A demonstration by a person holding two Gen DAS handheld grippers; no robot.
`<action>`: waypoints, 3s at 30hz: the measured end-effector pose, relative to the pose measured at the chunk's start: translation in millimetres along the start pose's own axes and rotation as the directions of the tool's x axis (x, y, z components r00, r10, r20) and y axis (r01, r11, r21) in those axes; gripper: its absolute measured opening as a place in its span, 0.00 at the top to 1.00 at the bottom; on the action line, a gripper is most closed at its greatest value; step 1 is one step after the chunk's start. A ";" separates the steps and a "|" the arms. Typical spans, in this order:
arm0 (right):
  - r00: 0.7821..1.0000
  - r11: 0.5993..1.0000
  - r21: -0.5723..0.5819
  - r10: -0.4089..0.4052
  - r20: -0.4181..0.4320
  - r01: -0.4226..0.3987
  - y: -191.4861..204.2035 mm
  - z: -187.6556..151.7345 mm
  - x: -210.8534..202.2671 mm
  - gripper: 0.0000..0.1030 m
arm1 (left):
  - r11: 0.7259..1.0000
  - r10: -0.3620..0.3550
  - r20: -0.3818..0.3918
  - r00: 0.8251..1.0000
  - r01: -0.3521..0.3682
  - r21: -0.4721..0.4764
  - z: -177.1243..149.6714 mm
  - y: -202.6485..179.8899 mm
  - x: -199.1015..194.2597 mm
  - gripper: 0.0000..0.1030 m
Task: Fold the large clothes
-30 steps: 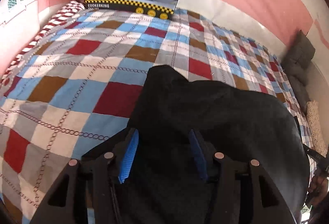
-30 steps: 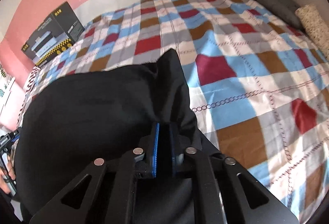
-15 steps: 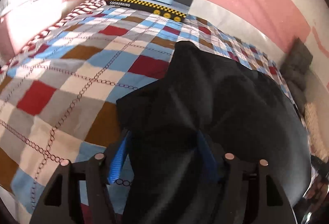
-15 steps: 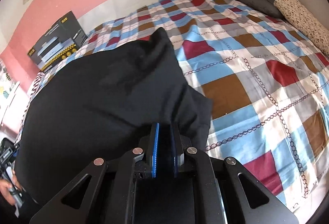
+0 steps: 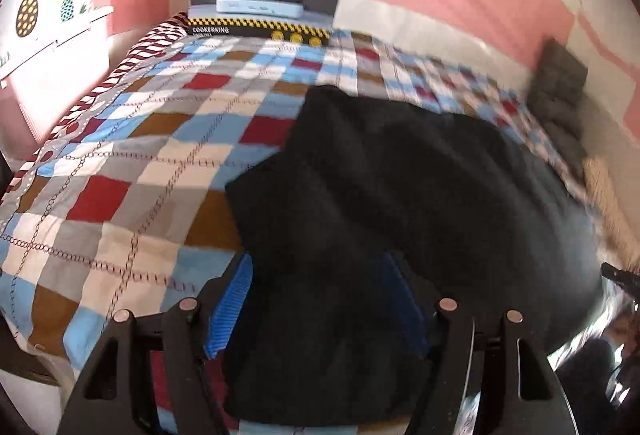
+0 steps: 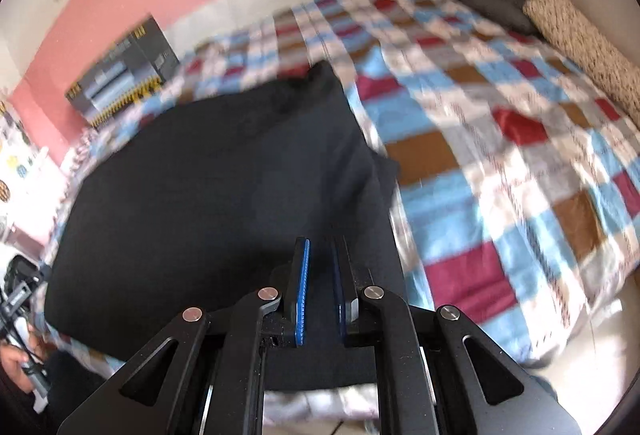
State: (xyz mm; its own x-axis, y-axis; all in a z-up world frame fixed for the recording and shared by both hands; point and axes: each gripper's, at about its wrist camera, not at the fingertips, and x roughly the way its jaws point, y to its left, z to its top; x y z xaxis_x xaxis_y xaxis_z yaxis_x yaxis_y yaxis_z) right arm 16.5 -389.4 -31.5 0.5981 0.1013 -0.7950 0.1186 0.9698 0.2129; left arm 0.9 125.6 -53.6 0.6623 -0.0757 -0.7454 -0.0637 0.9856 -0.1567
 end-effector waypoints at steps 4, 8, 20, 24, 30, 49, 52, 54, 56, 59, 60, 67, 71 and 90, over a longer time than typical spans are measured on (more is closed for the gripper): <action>1.000 1.000 0.025 -0.013 -0.014 0.014 -6.5 -1.5 5.1 0.90 | 0.999 0.012 -0.041 0.999 -0.013 -0.033 -6.1 7.7 8.6 0.30; 0.999 1.000 0.025 -0.014 0.035 0.013 -3.6 23.1 -4.7 0.89 | 0.999 0.016 -0.044 0.999 -0.018 -0.039 16.4 3.4 7.4 0.33; 1.000 0.998 -0.067 -0.006 0.030 0.008 32.9 117.5 78.8 0.89 | 0.991 0.045 0.020 0.999 -0.048 0.123 125.6 -44.0 92.5 0.33; 1.000 0.999 -0.033 0.001 -0.002 -0.001 14.8 113.7 99.1 0.89 | 1.000 0.027 -0.065 0.997 -0.026 0.017 113.7 -15.5 123.3 0.28; 1.000 0.998 -0.053 -0.016 0.004 0.016 17.5 114.1 93.3 0.89 | 0.999 0.032 -0.066 0.997 -0.033 -0.010 111.3 -14.0 118.4 0.29; 0.998 0.998 -0.030 0.052 0.029 -0.051 2.8 70.6 33.0 0.46 | 0.995 0.073 0.007 0.997 -0.073 0.072 78.3 -29.2 36.7 0.29; 0.999 0.999 -0.018 0.049 0.012 -0.048 -4.1 63.3 38.6 0.43 | 0.994 0.097 -0.034 0.995 -0.095 0.048 64.0 -17.2 47.2 0.29; 0.999 0.999 0.015 0.030 -0.015 -0.030 -15.1 61.6 45.4 0.36 | 0.996 0.091 -0.076 0.993 -0.091 0.002 55.2 -4.4 53.3 0.29; 0.998 0.997 0.056 0.060 -0.020 -0.059 -24.6 60.5 43.9 0.36 | 0.996 0.050 -0.071 0.996 -0.054 -0.064 50.2 10.6 48.1 0.29; 0.991 0.989 0.092 0.124 -0.044 -0.119 -37.9 60.6 48.1 0.34 | 0.990 0.015 -0.069 0.998 -0.024 -0.137 45.1 31.2 44.3 0.29; 0.987 0.983 0.113 0.152 -0.059 -0.145 -42.5 60.7 52.6 0.32 | 0.985 -0.009 -0.080 0.997 -0.005 -0.172 44.0 39.2 46.2 0.29; 0.948 0.930 0.242 0.306 -0.085 -0.278 -62.5 60.0 73.2 0.27 | 0.942 -0.174 -0.127 0.976 0.128 -0.311 40.8 63.9 69.5 0.22; 0.910 0.888 0.296 0.399 -0.112 -0.353 -71.4 60.0 87.1 0.25 | 0.901 -0.277 -0.148 0.950 0.203 -0.384 40.4 70.7 87.2 0.18; 0.760 0.784 0.327 0.608 -0.230 -0.528 -70.8 57.1 118.2 0.12 | 0.854 -0.469 -0.207 0.859 0.381 -0.353 40.7 63.4 114.0 0.06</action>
State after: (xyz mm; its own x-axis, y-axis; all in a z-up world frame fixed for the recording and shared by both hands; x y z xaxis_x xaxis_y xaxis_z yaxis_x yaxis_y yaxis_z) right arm 124.1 -458.7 -108.1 0.3442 0.7178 -0.6052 0.0367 0.6338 0.7726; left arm 102.7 185.7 -122.2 0.4442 -0.5585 -0.7005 -0.0656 0.7595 -0.6471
